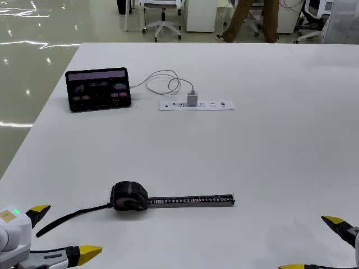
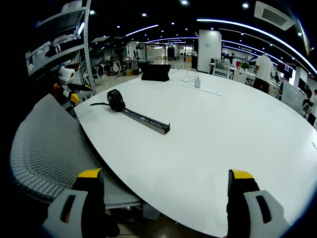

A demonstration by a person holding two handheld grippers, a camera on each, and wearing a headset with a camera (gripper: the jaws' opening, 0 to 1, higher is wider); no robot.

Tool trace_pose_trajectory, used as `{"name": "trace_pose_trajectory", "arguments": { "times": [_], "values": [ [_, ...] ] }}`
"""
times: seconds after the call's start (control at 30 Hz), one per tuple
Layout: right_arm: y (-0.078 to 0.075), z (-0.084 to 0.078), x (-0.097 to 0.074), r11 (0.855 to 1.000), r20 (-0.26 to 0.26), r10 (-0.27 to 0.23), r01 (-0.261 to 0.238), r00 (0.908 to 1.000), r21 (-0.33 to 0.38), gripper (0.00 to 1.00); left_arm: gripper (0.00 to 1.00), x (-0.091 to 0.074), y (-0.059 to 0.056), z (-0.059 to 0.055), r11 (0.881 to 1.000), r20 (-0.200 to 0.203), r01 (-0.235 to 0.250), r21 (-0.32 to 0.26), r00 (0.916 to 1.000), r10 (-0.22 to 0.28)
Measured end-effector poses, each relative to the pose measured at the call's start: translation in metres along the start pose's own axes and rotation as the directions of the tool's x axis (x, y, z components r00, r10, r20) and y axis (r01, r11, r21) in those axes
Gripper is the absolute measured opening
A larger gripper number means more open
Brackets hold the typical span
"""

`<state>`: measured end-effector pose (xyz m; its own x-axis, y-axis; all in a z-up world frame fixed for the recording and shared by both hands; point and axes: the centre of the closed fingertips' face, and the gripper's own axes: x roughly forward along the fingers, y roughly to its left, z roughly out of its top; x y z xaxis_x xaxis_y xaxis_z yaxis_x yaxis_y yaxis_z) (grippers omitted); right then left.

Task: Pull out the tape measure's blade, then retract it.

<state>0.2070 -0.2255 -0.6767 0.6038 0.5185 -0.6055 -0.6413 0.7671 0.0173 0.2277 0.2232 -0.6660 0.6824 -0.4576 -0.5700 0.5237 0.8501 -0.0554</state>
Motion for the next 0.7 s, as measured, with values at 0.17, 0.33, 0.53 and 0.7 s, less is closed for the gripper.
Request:
{"name": "trace_pose_trajectory", "arguments": {
  "times": [0.17, 0.33, 0.53, 0.7],
  "values": [
    [-0.003, 0.000, 0.002, 1.000, 0.002, -0.002, 0.002, 1.0000, -0.001, 1.00, 0.99, -0.001, 0.000, 0.001, 1.000, 0.004, -0.005, -0.006, 1.0000, 0.005],
    [-0.002, 0.001, 0.003, 1.000, 0.002, 0.004, -0.004, 1.0000, -0.008, 1.00, 0.99, 0.000, -0.001, 0.002, 1.000, 0.007, -0.006, -0.011, 1.0000, 0.006],
    [0.000, 0.005, 0.009, 0.999, -0.006, 0.018, -0.018, 0.9998, -0.028, 1.00, 1.00, 0.006, -0.009, 0.010, 0.999, 0.016, 0.001, -0.041, 0.9999, -0.001],
    [0.000, 0.013, 0.021, 0.995, -0.032, 0.056, -0.059, 0.9979, -0.086, 1.00, 1.00, 0.019, -0.012, 0.028, 0.999, 0.015, -0.030, -0.029, 0.9994, 0.030]
  ]
}}
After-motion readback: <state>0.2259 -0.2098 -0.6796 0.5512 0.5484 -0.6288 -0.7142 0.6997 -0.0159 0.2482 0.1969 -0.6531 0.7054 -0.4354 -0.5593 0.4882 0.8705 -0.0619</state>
